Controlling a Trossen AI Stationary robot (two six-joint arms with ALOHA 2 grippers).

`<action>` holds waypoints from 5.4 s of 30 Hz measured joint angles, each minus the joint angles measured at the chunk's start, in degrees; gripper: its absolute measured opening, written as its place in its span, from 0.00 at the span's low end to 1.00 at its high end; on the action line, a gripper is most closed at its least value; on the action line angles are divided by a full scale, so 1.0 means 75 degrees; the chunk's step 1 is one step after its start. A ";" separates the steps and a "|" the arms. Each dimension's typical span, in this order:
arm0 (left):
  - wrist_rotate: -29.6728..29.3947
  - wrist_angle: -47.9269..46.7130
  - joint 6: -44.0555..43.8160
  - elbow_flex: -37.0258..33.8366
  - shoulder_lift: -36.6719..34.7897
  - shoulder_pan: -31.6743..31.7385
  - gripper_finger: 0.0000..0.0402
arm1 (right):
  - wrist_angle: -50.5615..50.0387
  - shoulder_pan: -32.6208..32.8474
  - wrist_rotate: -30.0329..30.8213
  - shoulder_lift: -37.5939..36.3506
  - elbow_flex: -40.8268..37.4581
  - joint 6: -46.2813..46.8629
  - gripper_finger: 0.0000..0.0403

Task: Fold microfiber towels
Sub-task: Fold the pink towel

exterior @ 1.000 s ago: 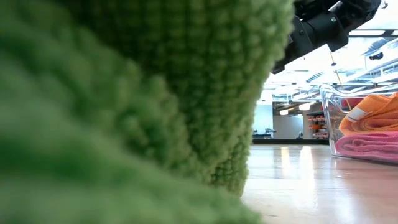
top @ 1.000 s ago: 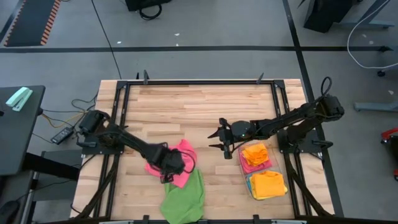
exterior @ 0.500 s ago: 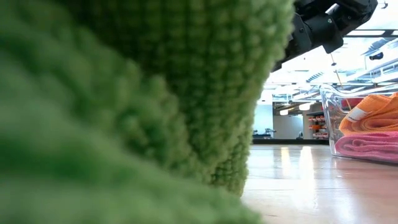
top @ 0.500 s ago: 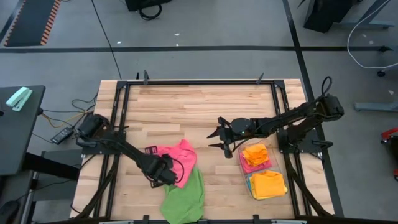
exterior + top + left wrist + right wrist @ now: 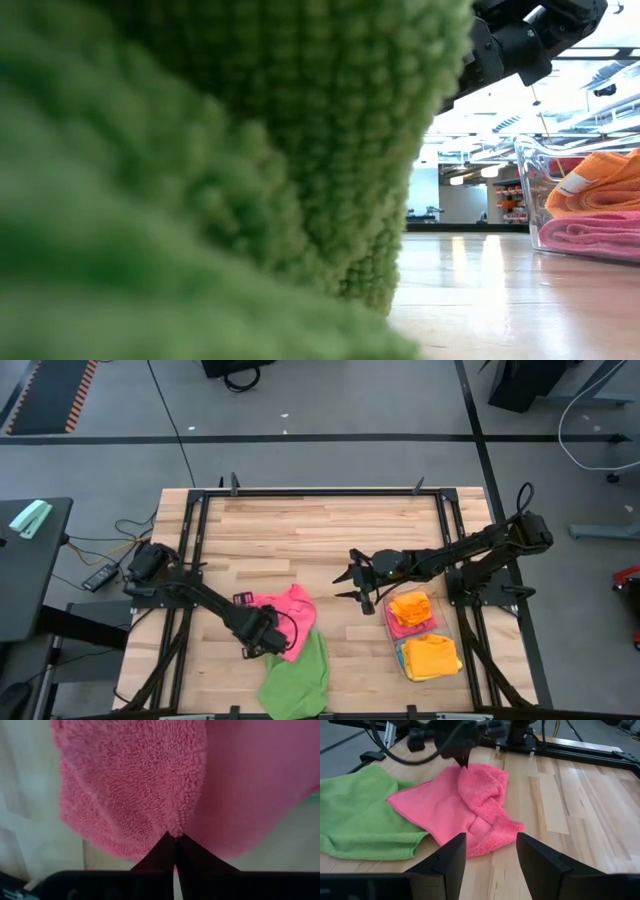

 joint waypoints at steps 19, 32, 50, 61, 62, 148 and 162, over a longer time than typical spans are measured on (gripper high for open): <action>-0.2240 -0.2927 0.0503 0.2933 -0.0070 0.1585 0.07 | -0.0170 0.0534 -0.0320 0.0000 0.0000 0.0213 0.45; -0.4593 -0.2643 0.2104 0.2916 -0.0067 0.3375 0.07 | -0.0336 0.0723 -0.0315 0.0000 0.0000 0.0778 0.45; -0.3880 -0.0667 0.5847 0.2916 -0.0062 0.5035 0.08 | -0.1268 0.0795 0.1333 0.0032 0.0000 0.0204 0.45; -0.3055 0.1326 0.8057 0.2912 0.0704 0.5857 0.03 | -0.1292 0.0557 0.1485 0.0032 0.0000 0.0333 0.45; -0.3080 0.1447 0.8279 0.2910 0.0838 0.5958 0.04 | -0.1291 0.0561 0.1464 0.0032 0.0000 0.0336 0.45; -0.2416 0.1106 0.5344 0.0475 0.0906 0.1021 0.44 | -0.1012 0.0259 0.1634 0.0041 -0.0006 -0.0646 0.45; -0.3001 0.1280 0.4387 0.0351 0.0906 0.0803 0.26 | -0.1018 0.0261 0.1406 0.0038 -0.0006 -0.0646 0.45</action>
